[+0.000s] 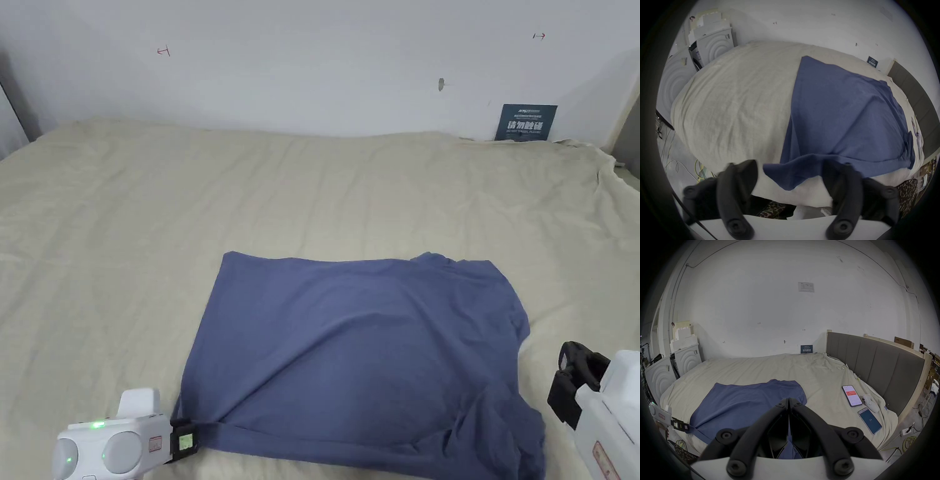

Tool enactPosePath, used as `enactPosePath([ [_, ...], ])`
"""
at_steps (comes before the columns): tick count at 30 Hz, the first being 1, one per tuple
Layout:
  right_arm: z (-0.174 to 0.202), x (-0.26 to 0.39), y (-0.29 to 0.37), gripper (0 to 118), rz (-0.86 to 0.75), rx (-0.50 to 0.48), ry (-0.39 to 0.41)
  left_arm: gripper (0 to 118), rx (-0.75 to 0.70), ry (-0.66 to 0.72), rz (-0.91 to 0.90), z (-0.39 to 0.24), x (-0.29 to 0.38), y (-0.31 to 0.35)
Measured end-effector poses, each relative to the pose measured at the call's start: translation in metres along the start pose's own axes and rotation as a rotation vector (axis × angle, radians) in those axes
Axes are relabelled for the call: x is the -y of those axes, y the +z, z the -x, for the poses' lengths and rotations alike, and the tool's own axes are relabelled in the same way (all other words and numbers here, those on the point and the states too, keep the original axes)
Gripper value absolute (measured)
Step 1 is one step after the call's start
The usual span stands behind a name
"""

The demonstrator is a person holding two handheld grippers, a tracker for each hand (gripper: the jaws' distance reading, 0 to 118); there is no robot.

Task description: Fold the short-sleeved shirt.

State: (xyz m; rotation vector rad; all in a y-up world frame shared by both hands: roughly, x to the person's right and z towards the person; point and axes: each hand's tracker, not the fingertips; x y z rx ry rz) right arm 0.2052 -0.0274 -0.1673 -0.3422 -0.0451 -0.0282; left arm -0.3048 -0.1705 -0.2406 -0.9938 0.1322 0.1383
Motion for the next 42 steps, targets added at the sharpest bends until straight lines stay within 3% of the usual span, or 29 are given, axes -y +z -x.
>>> enactPosePath([
  [1,-0.002,0.001,-0.001,0,0.004,0.001,0.000,28,0.017,-0.003,-0.011,-0.001,0.003,0.000],
  [2,-0.003,0.001,-0.001,0,0.008,0.004,0.001,13,0.037,0.000,-0.018,-0.002,0.003,0.002],
  [4,-0.007,0.003,-0.002,0,0.016,0.009,0.000,5,0.081,0.015,-0.032,0.000,0.002,0.004],
  [7,-0.014,0.011,-0.010,0,0.072,0.000,-0.019,3,0.112,0.001,-0.047,-0.001,0.001,0.007],
  [10,-0.021,0.033,-0.023,5,0.188,0.005,0.014,3,0.086,-0.031,-0.072,-0.006,0.000,0.016],
  [11,-0.023,0.042,-0.028,16,0.237,0.003,0.018,3,0.093,-0.029,-0.075,-0.005,-0.001,0.017],
  [13,-0.026,0.062,-0.036,61,0.329,-0.007,0.023,3,0.098,-0.028,-0.079,-0.004,-0.003,0.020],
  [14,-0.027,0.071,-0.039,61,0.358,-0.022,0.019,3,0.096,-0.031,-0.082,-0.004,-0.004,0.021],
  [17,-0.028,0.102,-0.048,83,0.441,-0.031,0.001,3,0.092,-0.036,-0.095,-0.007,-0.005,0.030],
  [18,-0.027,0.110,-0.050,83,0.470,-0.039,0.001,3,0.094,-0.033,-0.100,-0.007,-0.005,0.031],
  [22,-0.023,0.133,-0.053,82,0.527,-0.058,0.012,3,0.111,-0.029,-0.106,-0.011,-0.007,0.038],
  [24,-0.021,0.141,-0.054,76,0.539,-0.060,0.012,3,0.107,-0.030,-0.106,-0.012,-0.006,0.038],
  [27,-0.019,0.145,-0.057,41,0.539,-0.069,-0.008,3,0.105,-0.026,-0.104,-0.016,-0.006,0.043],
  [29,-0.017,0.146,-0.059,7,0.538,-0.083,-0.012,3,0.102,-0.027,-0.102,-0.015,-0.007,0.042],
  [42,-0.016,0.074,-0.055,3,0.392,-0.113,-0.019,3,0.097,-0.004,-0.191,-0.015,-0.033,0.052],
])
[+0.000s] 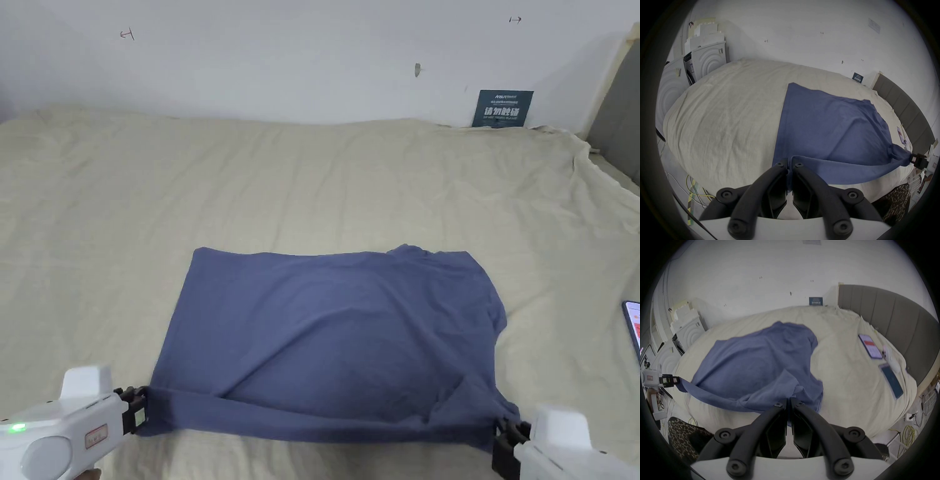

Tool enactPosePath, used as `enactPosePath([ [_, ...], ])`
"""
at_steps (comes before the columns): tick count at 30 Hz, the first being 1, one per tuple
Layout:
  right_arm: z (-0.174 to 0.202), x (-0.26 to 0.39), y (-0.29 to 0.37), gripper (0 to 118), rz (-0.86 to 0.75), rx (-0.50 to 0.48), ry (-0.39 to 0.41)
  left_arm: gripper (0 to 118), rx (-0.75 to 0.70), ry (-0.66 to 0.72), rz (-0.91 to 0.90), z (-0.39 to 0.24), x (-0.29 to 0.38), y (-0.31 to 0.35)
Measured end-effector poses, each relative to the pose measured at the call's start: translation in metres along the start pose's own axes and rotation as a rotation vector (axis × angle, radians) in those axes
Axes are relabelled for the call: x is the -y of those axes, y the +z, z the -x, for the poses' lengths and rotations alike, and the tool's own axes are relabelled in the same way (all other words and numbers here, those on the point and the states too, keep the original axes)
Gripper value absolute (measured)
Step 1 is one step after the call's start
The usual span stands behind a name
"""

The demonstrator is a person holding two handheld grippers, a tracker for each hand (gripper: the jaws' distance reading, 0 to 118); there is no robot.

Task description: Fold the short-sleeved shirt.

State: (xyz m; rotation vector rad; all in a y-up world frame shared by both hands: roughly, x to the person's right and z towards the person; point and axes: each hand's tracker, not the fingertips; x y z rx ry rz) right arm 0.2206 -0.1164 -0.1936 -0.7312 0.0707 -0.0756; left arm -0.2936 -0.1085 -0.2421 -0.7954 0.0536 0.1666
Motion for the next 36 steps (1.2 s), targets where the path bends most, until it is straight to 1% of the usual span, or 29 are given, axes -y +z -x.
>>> enactPosePath([
  [7,-0.002,-0.058,-0.030,3,-0.023,0.009,0.014,3,-0.019,0.006,-0.039,-0.003,-0.042,-0.027],
  [13,-0.012,-0.086,-0.084,3,0.044,0.025,0.008,3,-0.053,-0.047,-0.009,-0.010,-0.072,-0.074],
  [15,-0.016,-0.090,-0.104,3,0.076,0.029,-0.004,3,-0.063,-0.057,0.017,-0.013,-0.076,-0.093],
  [19,-0.023,-0.095,-0.146,3,0.135,0.049,0.008,3,-0.084,-0.078,0.076,-0.012,-0.080,-0.137],
  [23,-0.028,-0.091,-0.180,3,0.197,0.078,0.008,3,-0.119,-0.130,0.148,-0.012,-0.076,-0.173],
  [25,-0.030,-0.086,-0.191,3,0.232,0.089,0.007,3,-0.133,-0.141,0.185,-0.013,-0.074,-0.185],
  [27,-0.032,-0.080,-0.194,3,0.246,0.091,-0.007,3,-0.145,-0.140,0.171,-0.016,-0.071,-0.186],
  [28,-0.031,-0.078,-0.193,4,0.247,0.092,-0.010,5,-0.152,-0.140,0.171,-0.018,-0.072,-0.185],
  [29,-0.030,-0.077,-0.189,6,0.241,0.092,-0.015,11,-0.155,-0.143,0.171,-0.019,-0.073,-0.185],
  [30,-0.030,-0.077,-0.185,14,0.228,0.093,-0.018,19,-0.154,-0.147,0.173,-0.019,-0.074,-0.183],
  [31,-0.028,-0.080,-0.181,37,0.221,0.099,-0.015,39,-0.150,-0.146,0.174,-0.023,-0.074,-0.175],
  [32,-0.026,-0.083,-0.176,37,0.210,0.108,-0.007,46,-0.140,-0.129,0.176,-0.024,-0.076,-0.172],
  [33,-0.025,-0.087,-0.168,45,0.168,0.119,0.011,54,-0.126,-0.091,0.165,-0.024,-0.079,-0.167],
  [35,-0.022,-0.094,-0.146,76,0.086,0.106,0.014,87,-0.111,-0.026,0.114,-0.022,-0.085,-0.154],
  [36,-0.020,-0.099,-0.130,80,0.030,0.096,0.009,99,-0.101,-0.009,0.069,-0.024,-0.087,-0.142],
])
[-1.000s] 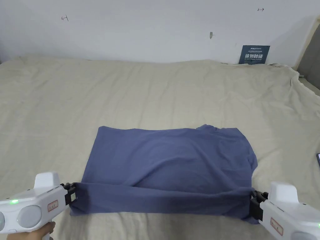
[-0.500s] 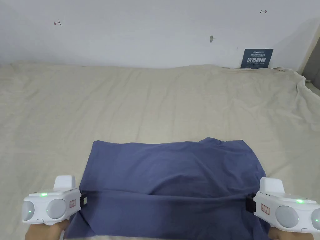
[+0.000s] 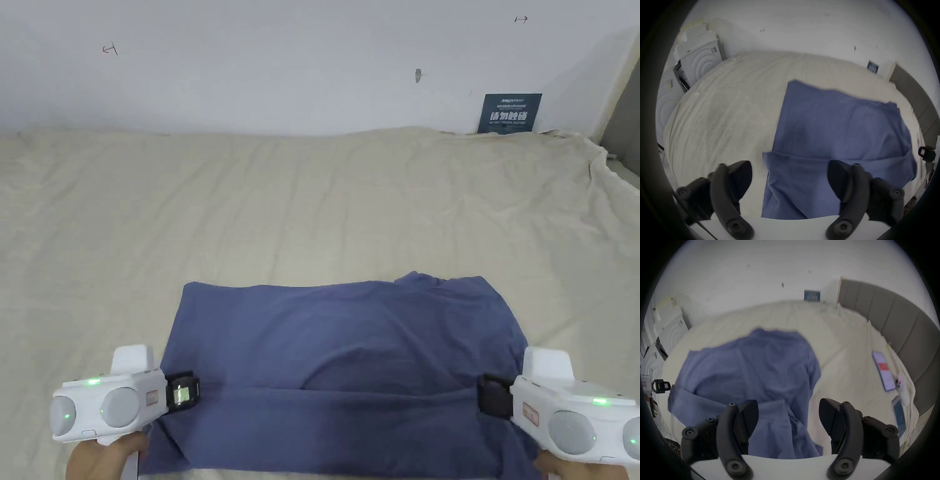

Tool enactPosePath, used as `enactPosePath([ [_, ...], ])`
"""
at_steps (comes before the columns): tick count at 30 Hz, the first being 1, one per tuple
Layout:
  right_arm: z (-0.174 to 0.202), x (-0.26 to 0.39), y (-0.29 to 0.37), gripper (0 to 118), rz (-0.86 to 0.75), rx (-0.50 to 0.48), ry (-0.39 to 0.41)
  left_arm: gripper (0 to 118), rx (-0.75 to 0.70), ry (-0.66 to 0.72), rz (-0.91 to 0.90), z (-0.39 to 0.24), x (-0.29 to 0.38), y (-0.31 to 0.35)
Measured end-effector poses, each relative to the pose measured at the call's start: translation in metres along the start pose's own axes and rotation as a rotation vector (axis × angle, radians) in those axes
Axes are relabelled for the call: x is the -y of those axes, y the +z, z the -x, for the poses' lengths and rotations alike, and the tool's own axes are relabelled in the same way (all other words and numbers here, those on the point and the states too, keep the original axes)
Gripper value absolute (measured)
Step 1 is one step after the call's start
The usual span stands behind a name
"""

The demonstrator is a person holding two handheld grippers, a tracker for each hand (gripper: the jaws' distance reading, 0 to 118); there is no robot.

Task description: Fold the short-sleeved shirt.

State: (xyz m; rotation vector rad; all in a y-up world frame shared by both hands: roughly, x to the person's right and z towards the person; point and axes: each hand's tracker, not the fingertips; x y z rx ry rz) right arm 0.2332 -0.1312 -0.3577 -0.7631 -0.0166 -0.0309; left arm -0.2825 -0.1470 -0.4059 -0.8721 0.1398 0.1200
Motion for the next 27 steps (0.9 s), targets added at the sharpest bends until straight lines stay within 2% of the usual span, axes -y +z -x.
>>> enactPosePath([
  [4,-0.009,-0.013,0.055,80,-0.164,0.001,0.028,101,0.043,0.027,-0.138,-0.004,-0.005,0.061],
  [9,-0.006,-0.011,0.127,80,-0.343,-0.009,0.024,101,0.008,-0.058,-0.327,-0.018,0.009,0.135],
  [10,0.015,-0.016,0.164,80,-0.367,-0.010,0.020,99,-0.005,-0.074,-0.355,-0.020,0.014,0.146],
  [11,0.017,-0.012,0.176,79,-0.393,-0.010,0.015,97,-0.021,-0.068,-0.379,-0.023,0.018,0.162],
  [12,0.018,-0.008,0.183,78,-0.413,-0.005,0.006,91,-0.019,-0.070,-0.404,-0.024,0.022,0.170],
  [13,0.018,-0.003,0.191,75,-0.429,0.000,0.003,80,-0.011,-0.072,-0.439,-0.025,0.028,0.179],
  [15,0.018,0.005,0.200,62,-0.459,0.025,0.007,60,-0.006,-0.094,-0.487,-0.027,0.038,0.196],
  [17,0.019,0.014,0.209,28,-0.482,0.036,-0.004,29,-0.030,-0.124,-0.498,-0.030,0.049,0.204],
  [18,0.017,0.018,0.209,3,-0.504,0.034,-0.010,10,-0.036,-0.132,-0.514,-0.031,0.055,0.208],
  [19,0.016,0.021,0.210,0,-0.513,0.038,-0.013,0,-0.026,-0.125,-0.521,-0.025,0.057,0.207],
  [22,0.012,0.024,0.210,0,-0.494,0.026,-0.023,0,0.022,-0.113,-0.502,-0.023,0.063,0.207],
  [27,0.015,0.022,0.211,0,-0.499,0.033,-0.020,0,0.021,-0.134,-0.478,-0.016,0.062,0.197],
])
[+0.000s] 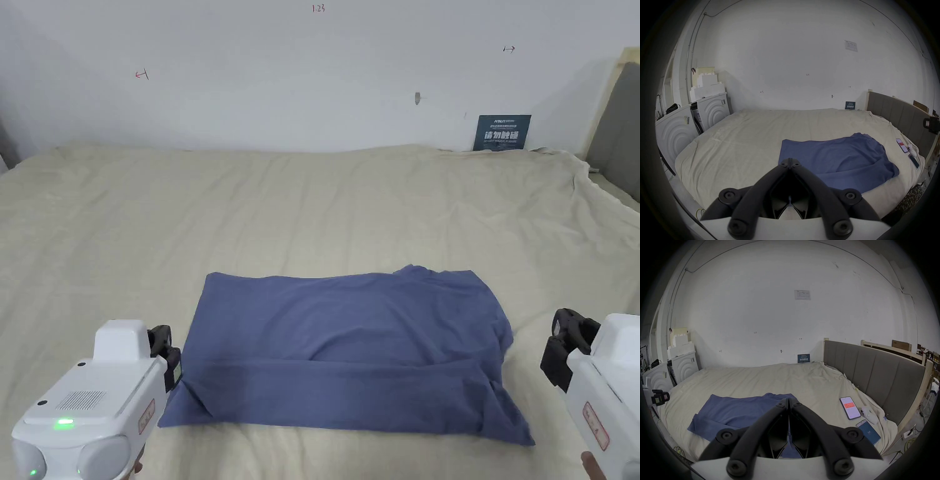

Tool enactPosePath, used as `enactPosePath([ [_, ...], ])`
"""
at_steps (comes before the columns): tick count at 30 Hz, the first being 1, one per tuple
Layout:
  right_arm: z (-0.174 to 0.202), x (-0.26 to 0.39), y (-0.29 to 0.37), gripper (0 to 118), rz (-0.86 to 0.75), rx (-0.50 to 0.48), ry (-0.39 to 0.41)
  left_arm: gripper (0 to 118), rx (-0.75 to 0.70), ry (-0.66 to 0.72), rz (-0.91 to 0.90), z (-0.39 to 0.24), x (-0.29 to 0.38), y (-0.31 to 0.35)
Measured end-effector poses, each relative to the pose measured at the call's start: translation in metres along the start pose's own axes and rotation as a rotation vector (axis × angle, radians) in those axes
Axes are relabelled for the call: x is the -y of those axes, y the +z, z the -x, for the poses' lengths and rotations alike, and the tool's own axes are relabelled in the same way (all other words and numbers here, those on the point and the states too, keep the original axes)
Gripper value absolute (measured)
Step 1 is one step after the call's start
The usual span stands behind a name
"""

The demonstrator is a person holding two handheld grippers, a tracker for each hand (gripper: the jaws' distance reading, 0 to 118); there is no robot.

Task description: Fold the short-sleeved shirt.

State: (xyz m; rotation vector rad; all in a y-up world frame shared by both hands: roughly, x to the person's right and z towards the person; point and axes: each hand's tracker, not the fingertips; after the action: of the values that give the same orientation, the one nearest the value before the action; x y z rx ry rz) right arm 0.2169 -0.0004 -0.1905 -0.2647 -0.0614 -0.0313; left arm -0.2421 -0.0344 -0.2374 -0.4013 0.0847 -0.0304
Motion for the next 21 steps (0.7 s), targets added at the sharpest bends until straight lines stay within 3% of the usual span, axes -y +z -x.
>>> enactPosePath([
  [7,0.003,0.000,-0.012,0,0.015,-0.022,-0.010,0,0.007,0.017,0.148,0.015,0.015,-0.043],
  [10,0.005,0.002,-0.018,0,0.029,-0.030,-0.011,0,0.018,0.053,0.316,0.023,0.027,-0.069],
  [12,0.005,0.005,-0.023,0,0.039,-0.029,-0.004,14,0.015,0.100,0.386,0.031,0.038,-0.086],
  [15,0.005,0.009,-0.030,0,0.058,-0.029,-0.001,69,-0.025,0.142,0.481,0.040,0.056,-0.111],
  [16,0.004,0.011,-0.032,0,0.064,-0.027,-0.001,80,-0.037,0.151,0.503,0.043,0.063,-0.116],
  [21,0.001,0.019,-0.046,0,0.104,-0.018,-0.004,83,-0.050,0.143,0.587,0.052,0.084,-0.138],
])
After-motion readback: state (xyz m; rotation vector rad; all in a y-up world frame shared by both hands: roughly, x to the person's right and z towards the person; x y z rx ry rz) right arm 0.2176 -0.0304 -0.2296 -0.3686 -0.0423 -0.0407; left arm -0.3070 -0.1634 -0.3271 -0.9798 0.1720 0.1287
